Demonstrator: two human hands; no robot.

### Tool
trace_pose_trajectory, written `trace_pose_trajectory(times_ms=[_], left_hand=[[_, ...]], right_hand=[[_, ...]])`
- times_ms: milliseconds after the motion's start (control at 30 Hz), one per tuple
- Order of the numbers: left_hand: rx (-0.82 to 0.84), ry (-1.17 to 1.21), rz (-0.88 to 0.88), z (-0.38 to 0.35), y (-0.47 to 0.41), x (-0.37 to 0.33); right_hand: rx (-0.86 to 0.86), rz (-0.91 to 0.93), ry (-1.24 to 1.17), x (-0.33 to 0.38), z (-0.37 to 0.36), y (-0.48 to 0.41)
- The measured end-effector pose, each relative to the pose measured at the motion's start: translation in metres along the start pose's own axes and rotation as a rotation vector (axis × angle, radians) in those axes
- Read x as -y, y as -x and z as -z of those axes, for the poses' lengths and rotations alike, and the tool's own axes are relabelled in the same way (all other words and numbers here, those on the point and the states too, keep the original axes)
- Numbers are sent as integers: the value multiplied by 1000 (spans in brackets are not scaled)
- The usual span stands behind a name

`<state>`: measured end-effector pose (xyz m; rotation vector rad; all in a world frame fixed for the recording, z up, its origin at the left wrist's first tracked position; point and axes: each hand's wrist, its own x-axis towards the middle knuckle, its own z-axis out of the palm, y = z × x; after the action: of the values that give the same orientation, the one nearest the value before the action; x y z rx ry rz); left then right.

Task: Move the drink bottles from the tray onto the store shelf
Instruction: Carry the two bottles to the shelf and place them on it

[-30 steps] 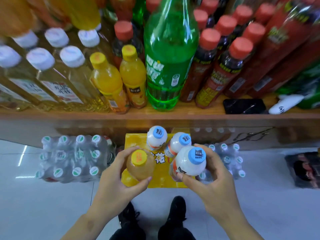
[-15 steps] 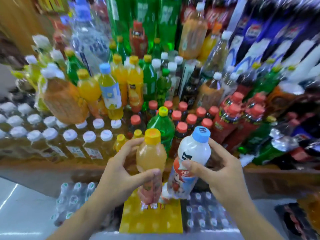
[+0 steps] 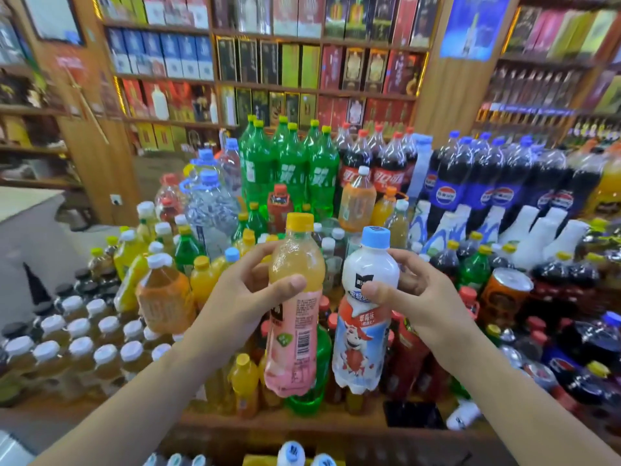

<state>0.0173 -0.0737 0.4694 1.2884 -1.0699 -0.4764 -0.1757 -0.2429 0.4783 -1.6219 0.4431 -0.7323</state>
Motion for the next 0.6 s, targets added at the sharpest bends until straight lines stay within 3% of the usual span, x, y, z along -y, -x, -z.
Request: trace_pose_trajectory(times_ms=[600], left_hand=[[11,-58,87,4,-25,-32]], right_hand=[[85,108,-39,37,1,-37]])
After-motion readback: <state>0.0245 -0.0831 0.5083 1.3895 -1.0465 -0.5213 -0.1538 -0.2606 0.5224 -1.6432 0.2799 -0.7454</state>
